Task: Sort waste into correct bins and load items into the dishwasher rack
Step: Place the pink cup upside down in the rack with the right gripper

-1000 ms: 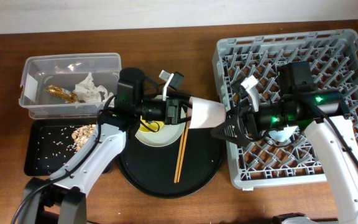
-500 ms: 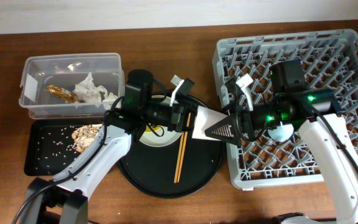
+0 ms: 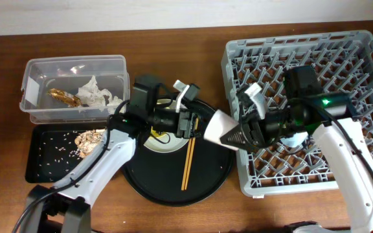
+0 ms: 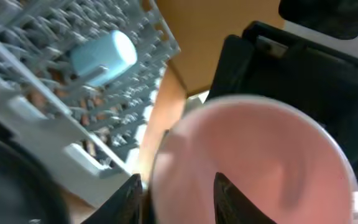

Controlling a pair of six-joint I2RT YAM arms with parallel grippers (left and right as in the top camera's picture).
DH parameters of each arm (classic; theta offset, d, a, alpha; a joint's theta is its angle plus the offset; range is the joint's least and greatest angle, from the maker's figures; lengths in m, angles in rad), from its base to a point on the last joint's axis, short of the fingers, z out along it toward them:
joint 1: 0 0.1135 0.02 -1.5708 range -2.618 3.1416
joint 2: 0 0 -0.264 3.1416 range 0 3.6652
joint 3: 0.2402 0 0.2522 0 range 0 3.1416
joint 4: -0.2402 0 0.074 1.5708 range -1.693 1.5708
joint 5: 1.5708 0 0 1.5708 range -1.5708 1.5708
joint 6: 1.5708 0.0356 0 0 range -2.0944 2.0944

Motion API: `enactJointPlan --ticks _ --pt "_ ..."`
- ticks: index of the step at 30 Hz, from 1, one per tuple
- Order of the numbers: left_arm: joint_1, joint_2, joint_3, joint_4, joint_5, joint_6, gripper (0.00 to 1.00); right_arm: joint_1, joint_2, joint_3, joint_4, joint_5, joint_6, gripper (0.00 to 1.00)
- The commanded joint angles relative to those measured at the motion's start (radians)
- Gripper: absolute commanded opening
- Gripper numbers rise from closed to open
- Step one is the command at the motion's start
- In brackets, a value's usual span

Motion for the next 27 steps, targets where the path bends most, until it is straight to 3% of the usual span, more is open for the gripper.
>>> enactJointPlan --ticks 1,4,7,10,13,25,27 --pt "0.105 -0.031 0.008 -0.214 -0.18 0.234 0.37 -0.094 0.004 0.05 -0.067 0.149 0.033 0.66" --pt "0.188 -0.126 0.008 -0.506 -0.455 0.401 0.37 -0.17 0.004 0.17 -0.153 0.482 0.271 0.66" --pt "0.206 -0.269 0.008 -0.654 -0.651 0.424 0.36 -0.171 0.04 0.318 -0.258 0.707 0.457 0.64" --pt "0.206 -0.34 0.008 -0.671 -0.665 0.423 0.36 -0.171 0.277 0.632 -0.454 0.768 0.478 0.64" --pt "0.206 -0.34 0.008 -0.697 -0.665 0.423 0.36 -0.214 0.5 0.82 -0.453 0.772 0.519 0.62" --pt "0.206 -0.34 0.008 -0.697 -0.665 0.423 0.36 -0.266 0.732 0.819 -0.404 0.84 0.499 0.63" --pt "0.206 -0.34 0.008 -0.697 -0.665 0.423 0.36 -0.266 0.75 0.819 -0.369 0.84 0.499 0.94"
